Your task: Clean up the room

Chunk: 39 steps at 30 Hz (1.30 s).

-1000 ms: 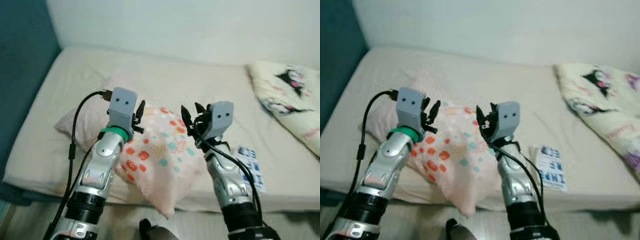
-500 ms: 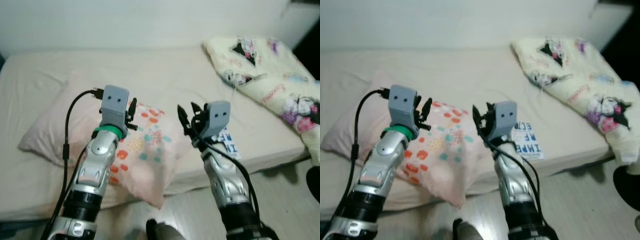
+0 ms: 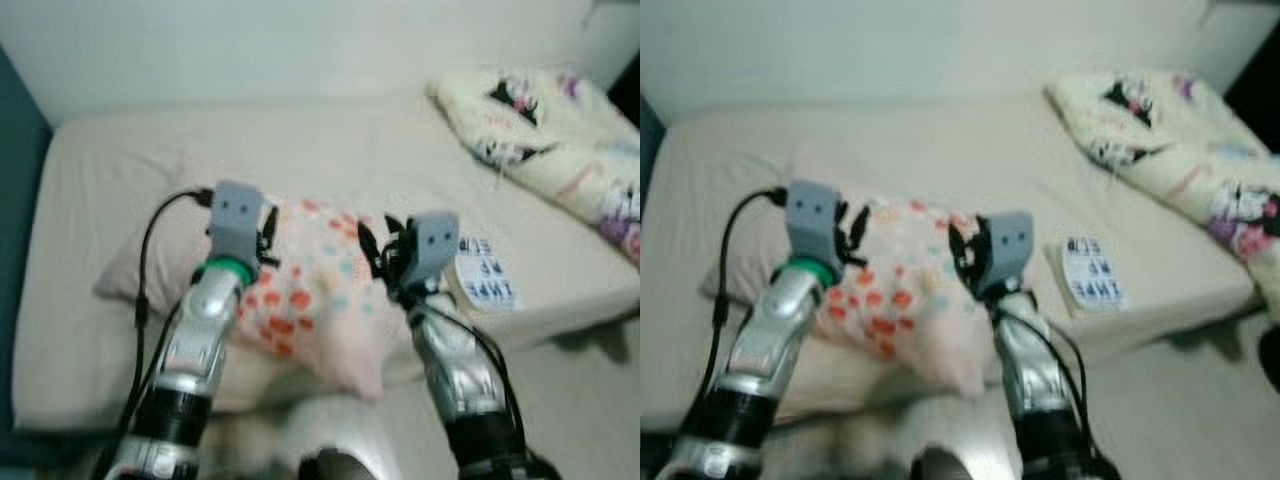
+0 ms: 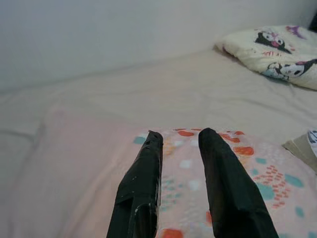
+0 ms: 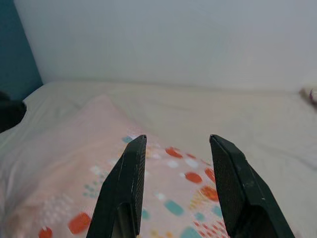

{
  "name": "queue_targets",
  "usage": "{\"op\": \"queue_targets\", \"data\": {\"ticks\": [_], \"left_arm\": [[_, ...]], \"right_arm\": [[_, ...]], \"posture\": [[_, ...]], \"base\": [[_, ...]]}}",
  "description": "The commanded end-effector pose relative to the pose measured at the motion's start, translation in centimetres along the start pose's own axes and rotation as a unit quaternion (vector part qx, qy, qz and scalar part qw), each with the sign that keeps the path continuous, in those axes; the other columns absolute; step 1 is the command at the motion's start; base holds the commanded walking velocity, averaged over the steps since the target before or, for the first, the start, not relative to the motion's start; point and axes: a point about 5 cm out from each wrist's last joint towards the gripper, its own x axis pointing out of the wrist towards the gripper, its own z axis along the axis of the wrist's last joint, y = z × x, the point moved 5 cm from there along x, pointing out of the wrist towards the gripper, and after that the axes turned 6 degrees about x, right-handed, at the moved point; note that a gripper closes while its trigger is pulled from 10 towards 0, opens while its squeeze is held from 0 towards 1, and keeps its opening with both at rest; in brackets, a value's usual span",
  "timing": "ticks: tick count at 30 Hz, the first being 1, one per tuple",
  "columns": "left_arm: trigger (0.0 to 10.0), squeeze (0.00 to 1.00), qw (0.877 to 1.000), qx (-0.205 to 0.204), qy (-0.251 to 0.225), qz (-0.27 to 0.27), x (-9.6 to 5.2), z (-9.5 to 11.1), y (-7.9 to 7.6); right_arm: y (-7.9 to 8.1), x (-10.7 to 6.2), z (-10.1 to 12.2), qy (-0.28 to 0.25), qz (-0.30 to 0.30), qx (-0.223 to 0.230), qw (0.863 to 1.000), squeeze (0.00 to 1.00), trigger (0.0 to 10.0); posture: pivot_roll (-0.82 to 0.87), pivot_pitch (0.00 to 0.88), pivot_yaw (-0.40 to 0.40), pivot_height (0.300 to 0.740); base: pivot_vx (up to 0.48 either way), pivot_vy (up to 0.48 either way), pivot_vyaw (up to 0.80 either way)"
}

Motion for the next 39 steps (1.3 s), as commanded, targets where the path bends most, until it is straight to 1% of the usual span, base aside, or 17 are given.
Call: {"op": "queue_targets", "data": {"ticks": [1, 4, 5, 7, 8, 10, 13, 16, 29, 35, 39], "left_arm": [[10.0, 0.0, 1.0, -0.002, 0.006, 0.005, -0.17, -0.47, 0.26], [10.0, 0.0, 1.0, 0.0, 0.005, 0.009, -0.16, -0.46, 0.36], [10.0, 0.0, 1.0, 0.008, 0.0, 0.011, -0.17, -0.32, 0.43], [10.0, 0.0, 1.0, 0.008, 0.0, 0.011, -0.17, -0.32, 0.43], [10.0, 0.0, 1.0, 0.027, -0.009, 0.012, -0.2, -0.1, 0.44], [10.0, 0.0, 1.0, 0.027, -0.009, 0.012, -0.2, -0.1, 0.44], [10.0, 0.0, 0.999, 0.041, -0.016, 0.007, -0.31, 0.0, 0.1], [10.0, 0.0, 0.999, 0.039, -0.016, 0.005, -0.33, 0.0, -0.03], [10.0, 0.0, 0.999, 0.037, -0.019, 0.0, -0.27, 0.03, -0.24], [10.0, 0.0, 0.999, 0.042, -0.022, 0.004, -0.27, 0.12, -0.17], [10.0, 0.0, 0.999, 0.033, -0.015, 0.001, -0.25, -0.09, -0.27]], "right_arm": [[0.36, -0.32, -0.62, 0.008, 0.004, 0.003, 1.0, 0.0, 10.0], [0.43, -0.32, -0.65, 0.009, 0.006, 0.002, 1.0, 0.0, 10.0], [0.46, -0.31, -0.67, 0.009, 0.007, 0.001, 1.0, 0.0, 10.0], [0.46, -0.31, -0.67, 0.009, 0.007, 0.001, 1.0, 0.0, 10.0], [0.52, -0.29, -0.68, 0.009, 0.008, 0.001, 1.0, 0.0, 10.0], [0.52, -0.29, -0.68, 0.009, 0.008, 0.001, 1.0, 0.0, 10.0], [0.61, -0.29, -0.7, 0.009, 0.01, 0.0, 1.0, 0.0, 10.0], [0.63, -0.3, -0.71, 0.009, 0.01, 0.0, 1.0, 0.0, 10.0], [0.66, -0.26, -0.74, 0.009, 0.012, -0.002, 1.0, 0.0, 10.0], [0.71, -0.22, -0.73, 0.009, 0.012, -0.002, 1.0, 0.0, 10.0], [0.71, -0.25, -0.77, 0.009, 0.012, -0.001, 1.0, 0.0, 10.0]], "posture": [[-0.13, 0.107, -0.018, 0.732], [-0.13, 0.107, -0.018, 0.732], [-0.13, 0.106, -0.019, 0.732], [-0.13, 0.106, -0.019, 0.732], [-0.13, 0.106, -0.019, 0.732], [-0.13, 0.106, -0.019, 0.732], [-0.13, 0.105, -0.017, 0.732], [-0.13, 0.104, -0.017, 0.732], [-0.13, 0.1, -0.015, 0.732], [-0.13, 0.1, -0.014, 0.732], [-0.13, 0.103, -0.013, 0.732]], "base": [[0.0, 0.48, 0.0], [0.0, 0.305, 0.0], [0.0, 0.0, 0.0], [0.0, 0.0, 0.0], [0.0, -0.48, 0.0], [0.0, -0.48, 0.0], [0.0, -0.48, 0.0], [0.0, -0.48, 0.0], [0.0, 0.0, 0.0], [0.221, -0.387, 0.0], [0.0, 0.0, 0.0]]}}
